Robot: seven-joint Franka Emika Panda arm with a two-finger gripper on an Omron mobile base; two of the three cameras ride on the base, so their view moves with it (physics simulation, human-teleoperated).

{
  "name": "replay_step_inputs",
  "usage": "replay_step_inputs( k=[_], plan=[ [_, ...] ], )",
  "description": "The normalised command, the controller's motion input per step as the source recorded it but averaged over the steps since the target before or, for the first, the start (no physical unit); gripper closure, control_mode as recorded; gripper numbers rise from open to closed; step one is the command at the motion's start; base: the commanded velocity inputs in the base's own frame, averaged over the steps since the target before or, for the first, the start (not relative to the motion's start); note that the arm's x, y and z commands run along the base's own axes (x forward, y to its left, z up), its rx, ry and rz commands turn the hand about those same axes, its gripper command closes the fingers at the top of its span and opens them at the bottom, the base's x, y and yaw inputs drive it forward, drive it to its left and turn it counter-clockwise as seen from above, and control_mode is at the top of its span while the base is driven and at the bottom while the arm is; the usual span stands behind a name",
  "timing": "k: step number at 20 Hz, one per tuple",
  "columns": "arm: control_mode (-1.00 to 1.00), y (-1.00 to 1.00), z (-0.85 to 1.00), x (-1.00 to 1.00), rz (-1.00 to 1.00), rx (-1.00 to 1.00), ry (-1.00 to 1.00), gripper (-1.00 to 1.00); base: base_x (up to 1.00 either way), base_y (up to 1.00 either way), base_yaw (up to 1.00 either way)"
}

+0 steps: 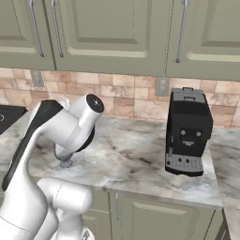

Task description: Retrieve the wine glasses from the counter and place one next to each plate.

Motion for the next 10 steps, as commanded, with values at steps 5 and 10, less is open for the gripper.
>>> replay_step_inputs(
  k=[5,10],
  plan=[
    [-1.00,0.00,-0.03,0.10,0.00,0.07,0.27,-1.00,0.00,0.00,0.00],
    [-1.00,0.00,-0.22,0.13,0.00,0.06,0.21,-1.00,0.00,0.00,0.00]
  ],
)
